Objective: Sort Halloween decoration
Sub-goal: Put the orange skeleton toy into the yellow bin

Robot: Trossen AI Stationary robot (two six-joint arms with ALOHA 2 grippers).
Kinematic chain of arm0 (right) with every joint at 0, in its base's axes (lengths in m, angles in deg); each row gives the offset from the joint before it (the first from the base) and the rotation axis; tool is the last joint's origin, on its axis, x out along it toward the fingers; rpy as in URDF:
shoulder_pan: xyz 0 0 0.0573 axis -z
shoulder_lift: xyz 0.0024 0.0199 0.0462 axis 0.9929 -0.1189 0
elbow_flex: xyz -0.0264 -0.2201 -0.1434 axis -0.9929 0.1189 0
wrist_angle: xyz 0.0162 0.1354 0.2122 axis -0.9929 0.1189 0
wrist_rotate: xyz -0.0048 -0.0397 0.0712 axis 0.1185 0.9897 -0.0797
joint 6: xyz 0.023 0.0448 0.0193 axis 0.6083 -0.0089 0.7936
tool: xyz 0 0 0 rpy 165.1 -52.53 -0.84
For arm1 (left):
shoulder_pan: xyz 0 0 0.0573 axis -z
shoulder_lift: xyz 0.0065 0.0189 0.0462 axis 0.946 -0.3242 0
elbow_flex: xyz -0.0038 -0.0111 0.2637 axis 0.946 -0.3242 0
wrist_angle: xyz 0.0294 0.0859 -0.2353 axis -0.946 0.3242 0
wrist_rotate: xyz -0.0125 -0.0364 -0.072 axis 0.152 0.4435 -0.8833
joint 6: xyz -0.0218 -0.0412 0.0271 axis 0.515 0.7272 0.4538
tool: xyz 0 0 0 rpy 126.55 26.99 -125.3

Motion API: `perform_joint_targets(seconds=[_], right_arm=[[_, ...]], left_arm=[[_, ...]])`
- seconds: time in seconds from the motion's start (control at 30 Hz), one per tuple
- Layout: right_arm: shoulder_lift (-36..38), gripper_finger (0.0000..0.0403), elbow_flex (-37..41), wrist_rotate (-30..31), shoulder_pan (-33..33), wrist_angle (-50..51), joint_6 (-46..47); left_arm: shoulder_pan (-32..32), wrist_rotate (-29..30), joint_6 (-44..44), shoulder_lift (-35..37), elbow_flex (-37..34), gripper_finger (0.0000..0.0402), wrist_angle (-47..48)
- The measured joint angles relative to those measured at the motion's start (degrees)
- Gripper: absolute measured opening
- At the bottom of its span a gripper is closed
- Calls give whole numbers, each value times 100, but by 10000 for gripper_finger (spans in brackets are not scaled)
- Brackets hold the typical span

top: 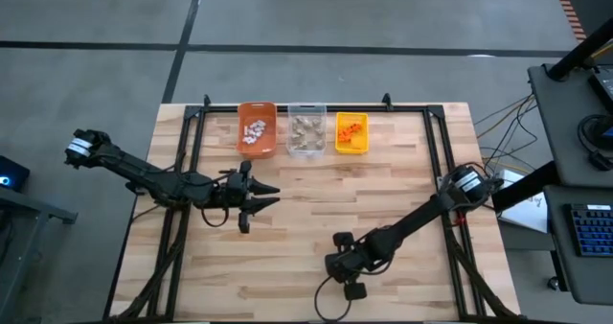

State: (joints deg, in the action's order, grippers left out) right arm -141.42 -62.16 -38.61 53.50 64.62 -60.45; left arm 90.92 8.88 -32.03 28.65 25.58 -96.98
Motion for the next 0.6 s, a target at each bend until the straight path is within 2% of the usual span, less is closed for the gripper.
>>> perform_joint_targets(seconds=[0.17,0.3,0.6], right_arm=[[259,18,0,86,40,253,-120],[569,18,-2,417,65,364,-247],[1231,18,-2,1892,474,390,-827]], left_arm=[[0,0,0,0,0,94,0],[0,0,-1,0,0,94,0],[0,0,0,0,0,94,9]])
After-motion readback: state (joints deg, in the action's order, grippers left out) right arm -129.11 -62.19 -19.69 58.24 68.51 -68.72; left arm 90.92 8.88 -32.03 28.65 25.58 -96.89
